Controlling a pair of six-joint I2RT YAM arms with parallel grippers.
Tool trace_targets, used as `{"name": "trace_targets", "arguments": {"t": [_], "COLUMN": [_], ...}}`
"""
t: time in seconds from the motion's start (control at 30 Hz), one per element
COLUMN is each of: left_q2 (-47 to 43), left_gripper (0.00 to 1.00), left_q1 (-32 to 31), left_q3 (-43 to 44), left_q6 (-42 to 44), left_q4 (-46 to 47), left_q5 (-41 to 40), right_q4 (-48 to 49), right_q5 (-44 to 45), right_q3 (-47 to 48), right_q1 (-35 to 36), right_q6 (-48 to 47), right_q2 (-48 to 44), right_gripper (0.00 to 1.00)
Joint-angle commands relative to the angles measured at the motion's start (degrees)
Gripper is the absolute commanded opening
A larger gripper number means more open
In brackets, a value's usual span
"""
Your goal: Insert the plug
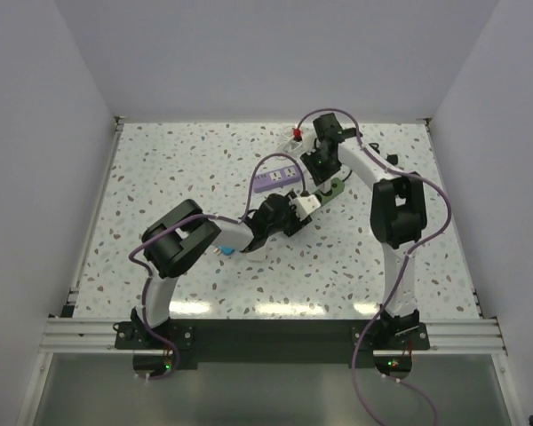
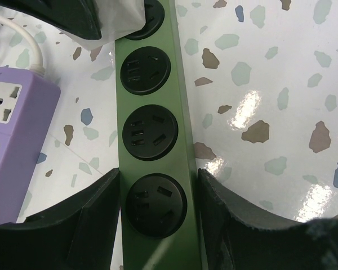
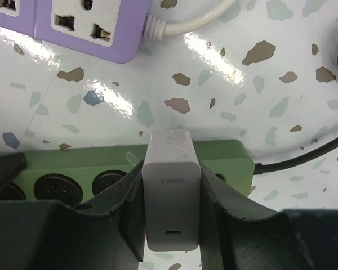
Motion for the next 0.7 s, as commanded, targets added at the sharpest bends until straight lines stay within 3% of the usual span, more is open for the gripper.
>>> {"name": "trace_targets", "arguments": {"t": [0.0, 0.4, 0.67], "left_q2": [4.4, 4.4, 4.0], "left_gripper": [0.0, 0.0, 0.0], "left_q1": [-2.9, 0.4, 1.6], "left_q3": [-1.9, -1.6, -1.9], "left_q6": [-2.2, -8.1, -10.1], "left_q4": [-4.6, -3.4, -2.4], "left_q5": [16.5, 16.4, 17.3], "right_q4": [-9.3, -3.8, -3.1], "right_q5": [-3.1, -5.7, -6.6], "right_q3": [-8.5, -20.8, -22.3], "right_q1": [0.4, -1.6, -2.4], "right_q6": [4.4, 6.9, 7.6], "right_q2": [4.1, -4.0, -3.3], "right_gripper": [0.0, 0.0, 0.0]}}
